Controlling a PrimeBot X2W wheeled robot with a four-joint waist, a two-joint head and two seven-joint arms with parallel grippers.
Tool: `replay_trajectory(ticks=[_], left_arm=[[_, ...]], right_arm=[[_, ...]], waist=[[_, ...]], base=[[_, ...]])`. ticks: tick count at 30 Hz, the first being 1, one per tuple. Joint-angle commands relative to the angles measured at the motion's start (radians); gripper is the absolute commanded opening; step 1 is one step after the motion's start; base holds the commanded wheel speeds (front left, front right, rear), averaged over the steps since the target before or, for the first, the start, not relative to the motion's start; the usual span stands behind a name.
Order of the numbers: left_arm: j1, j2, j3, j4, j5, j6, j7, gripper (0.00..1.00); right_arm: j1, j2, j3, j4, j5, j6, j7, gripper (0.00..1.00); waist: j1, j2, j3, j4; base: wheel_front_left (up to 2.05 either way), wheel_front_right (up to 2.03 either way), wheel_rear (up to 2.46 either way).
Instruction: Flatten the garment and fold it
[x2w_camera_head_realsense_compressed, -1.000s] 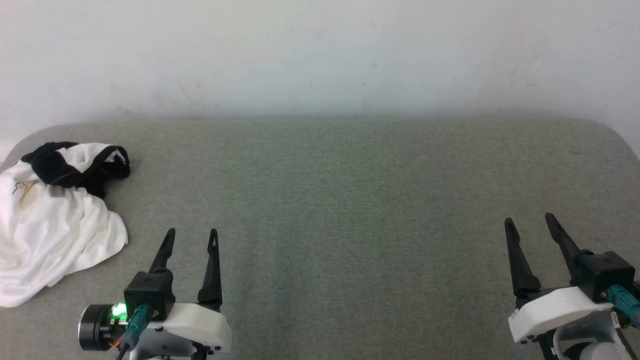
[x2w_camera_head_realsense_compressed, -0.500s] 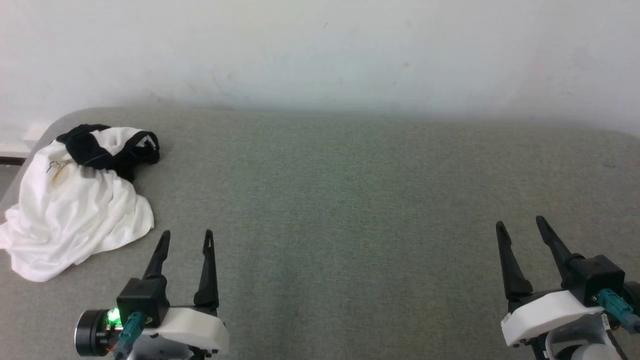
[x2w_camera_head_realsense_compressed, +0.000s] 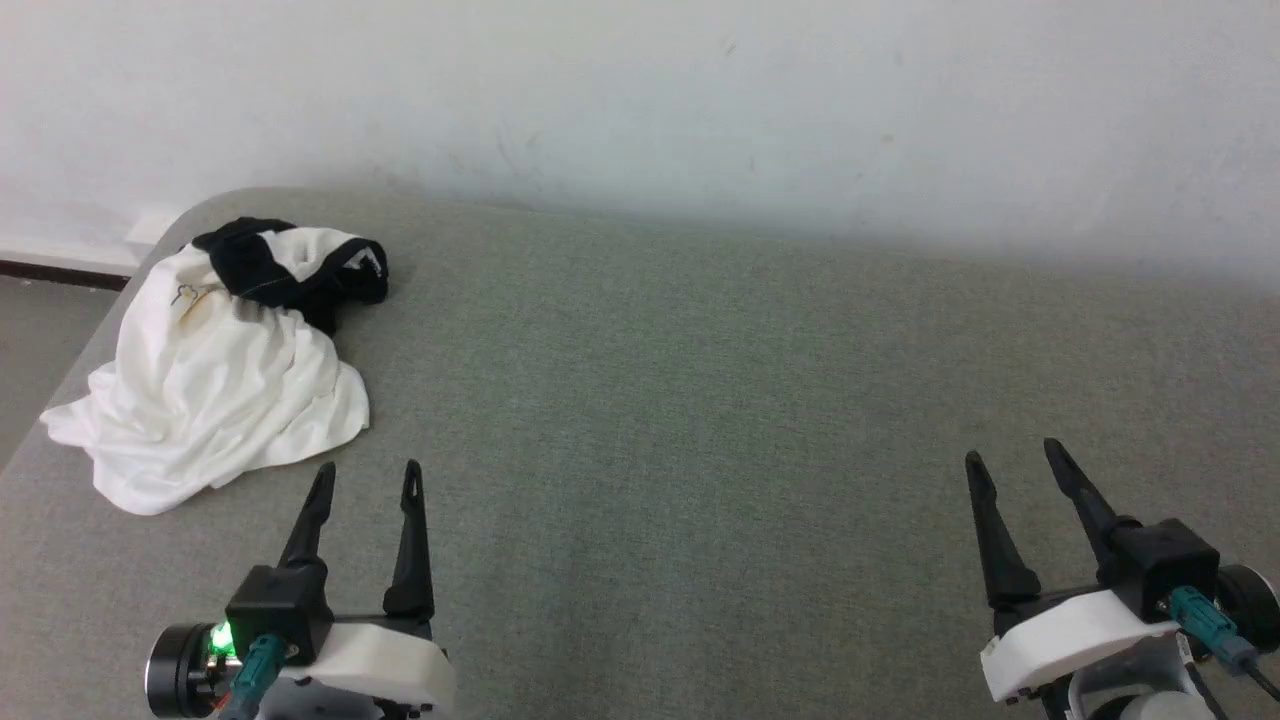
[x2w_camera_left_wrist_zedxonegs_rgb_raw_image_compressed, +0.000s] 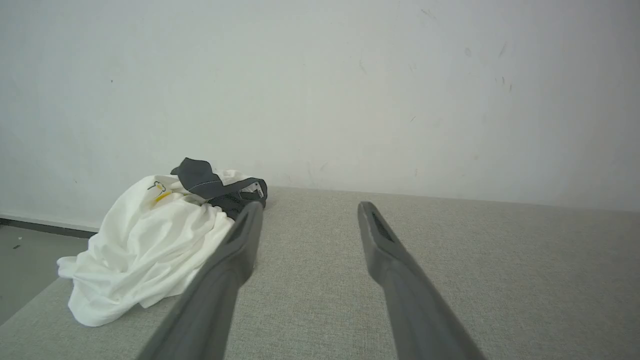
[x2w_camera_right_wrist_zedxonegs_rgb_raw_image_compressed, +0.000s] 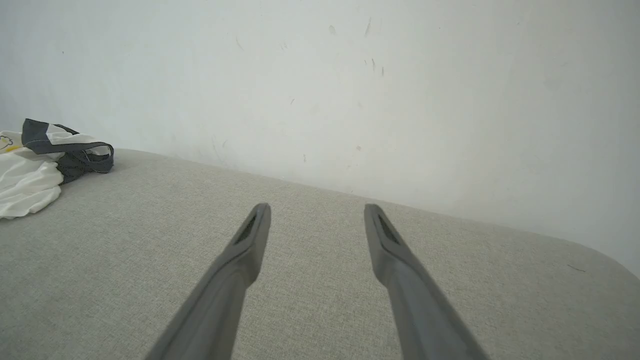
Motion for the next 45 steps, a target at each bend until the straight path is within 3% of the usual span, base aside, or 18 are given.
replay_trajectory(ticks=[1, 26, 45], left_arm=[[0.019, -0.001, 0.004, -0.004, -0.007, 0.004, -0.013, 1.0], [0.064, -0.002, -0.002, 0.002, -0.026, 0.01, -0.063, 1.0], [0.103, -0.002, 0.007, -0.005, -0.033, 0.007, -0.103, 1.0]], right_arm=[[-0.001, 0.002, 0.008, 0.007, 0.0, -0.001, -0.013, 1.0], [0.001, 0.003, 0.042, 0.049, 0.015, -0.001, -0.063, 1.0], [0.019, 0.004, 0.042, 0.065, 0.025, -0.001, -0.102, 1.0]], waist=[[0.0, 0.0, -0.001, 0.029], [0.0, 0.0, -0.025, 0.213], [0.0, 0.0, -0.048, 0.293]], base=[[0.0, 0.0, 0.0], [0.0, 0.0, 0.0], [0.0, 0.0, 0.0]])
